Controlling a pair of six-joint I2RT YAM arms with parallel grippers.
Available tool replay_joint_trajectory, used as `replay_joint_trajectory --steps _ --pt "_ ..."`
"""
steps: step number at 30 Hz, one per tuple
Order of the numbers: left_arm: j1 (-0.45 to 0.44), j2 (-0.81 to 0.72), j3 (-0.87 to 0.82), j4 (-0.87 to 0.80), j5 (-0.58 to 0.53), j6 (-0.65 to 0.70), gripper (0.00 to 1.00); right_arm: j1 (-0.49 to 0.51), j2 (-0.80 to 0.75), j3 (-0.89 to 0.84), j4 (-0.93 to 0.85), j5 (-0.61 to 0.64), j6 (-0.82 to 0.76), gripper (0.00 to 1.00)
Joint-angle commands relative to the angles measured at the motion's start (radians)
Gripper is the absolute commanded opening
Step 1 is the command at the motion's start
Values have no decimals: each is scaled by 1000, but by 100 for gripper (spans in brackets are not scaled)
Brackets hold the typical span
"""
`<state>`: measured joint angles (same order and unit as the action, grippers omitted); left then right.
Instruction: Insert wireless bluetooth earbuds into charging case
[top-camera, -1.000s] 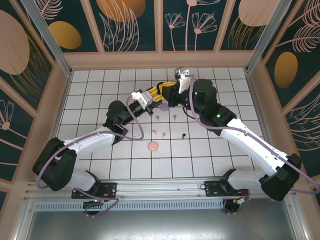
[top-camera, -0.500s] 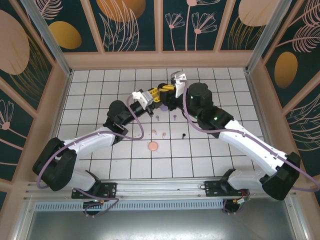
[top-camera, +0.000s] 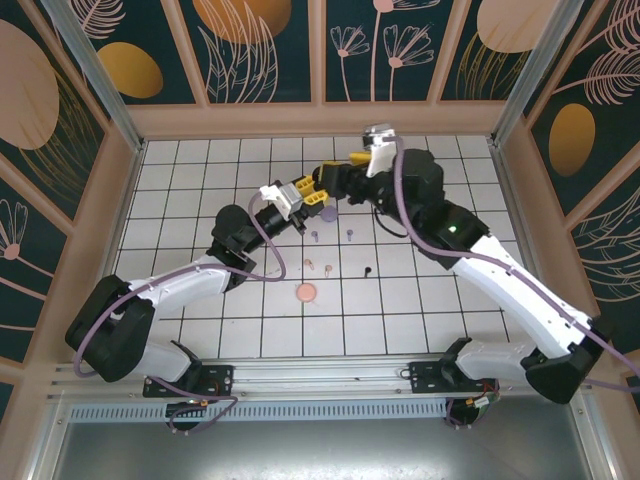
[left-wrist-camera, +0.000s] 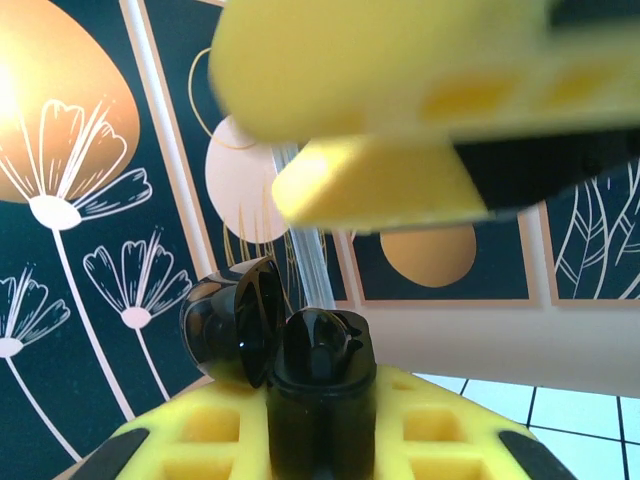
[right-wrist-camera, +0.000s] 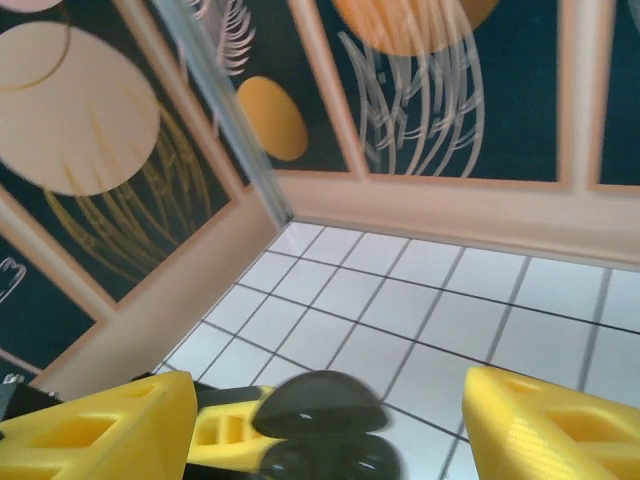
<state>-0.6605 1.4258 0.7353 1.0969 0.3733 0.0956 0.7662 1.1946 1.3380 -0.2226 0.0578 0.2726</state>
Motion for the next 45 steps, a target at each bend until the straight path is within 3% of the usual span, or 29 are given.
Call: replay_joint_trajectory --steps 1,6,12,22,31,45 --pt "-5 -6 -18 62 -17 -17 0 -63 -86 -2 -66 61 143 71" --pt "-5 -25 -41 66 -33 10 0 -139 -134 -100 -193 98 246 71" --pt "-5 -47 -62 66 -58 31 0 -173 -87 -275 -329 143 355 69" --pt "-5 -82 -103 84 -77 46 0 -159 108 -499 -298 68 514 59" --pt "-5 -76 -137 142 -83 28 0 -123 236 -491 -249 45 614 48" --pt "-5 -82 -164 178 -82 22 0 -74 429 -367 -309 108 630 45"
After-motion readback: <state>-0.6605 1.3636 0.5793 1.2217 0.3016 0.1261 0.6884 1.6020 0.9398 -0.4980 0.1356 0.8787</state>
